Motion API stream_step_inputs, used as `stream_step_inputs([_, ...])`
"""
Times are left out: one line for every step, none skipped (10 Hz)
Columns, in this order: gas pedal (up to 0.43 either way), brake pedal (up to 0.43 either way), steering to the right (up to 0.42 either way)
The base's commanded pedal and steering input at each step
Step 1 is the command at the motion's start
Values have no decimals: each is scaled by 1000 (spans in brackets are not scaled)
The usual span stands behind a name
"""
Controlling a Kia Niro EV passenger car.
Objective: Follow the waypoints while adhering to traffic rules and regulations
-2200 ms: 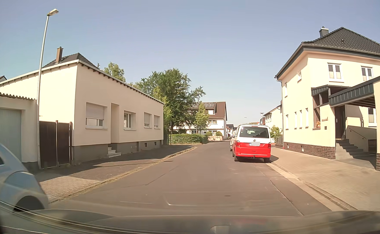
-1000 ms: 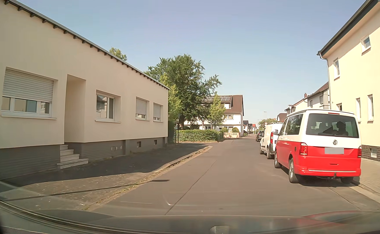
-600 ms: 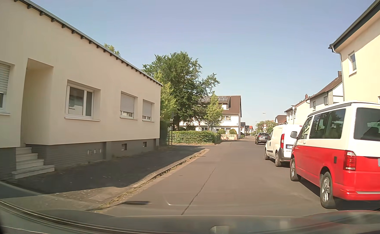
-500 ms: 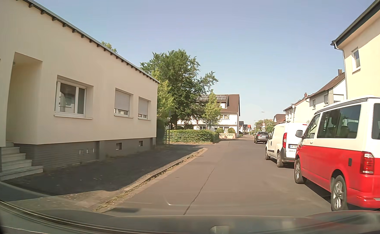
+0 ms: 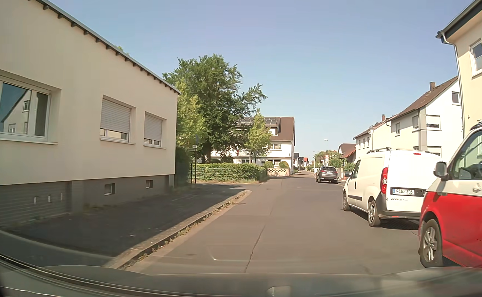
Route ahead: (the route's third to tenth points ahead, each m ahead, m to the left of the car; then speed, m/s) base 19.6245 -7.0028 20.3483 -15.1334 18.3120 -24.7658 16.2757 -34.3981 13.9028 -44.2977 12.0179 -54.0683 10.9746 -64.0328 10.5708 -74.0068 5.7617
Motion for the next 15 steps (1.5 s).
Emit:
stream_step_inputs([0, 30, 51])
stream_step_inputs([0, 24, 51])
stream_step_inputs([0, 37, 51])
stream_step_inputs([0, 49, 51])
stream_step_inputs([0, 55, 51])
stream_step_inputs([0, 73, 50])
stream_step_inputs([0, 91, 50])
stream_step_inputs([0, 110, 50])
stream_step_inputs([0, 116, 50])
stream_step_inputs([0, 122, 50])
stream_step_inputs([0, 122, 50])
stream_step_inputs([0, 128, 51])
stream_step_inputs([0, 134, 56])
stream_step_inputs([0, 140, 66])
stream_step_inputs([0, 146, 80])
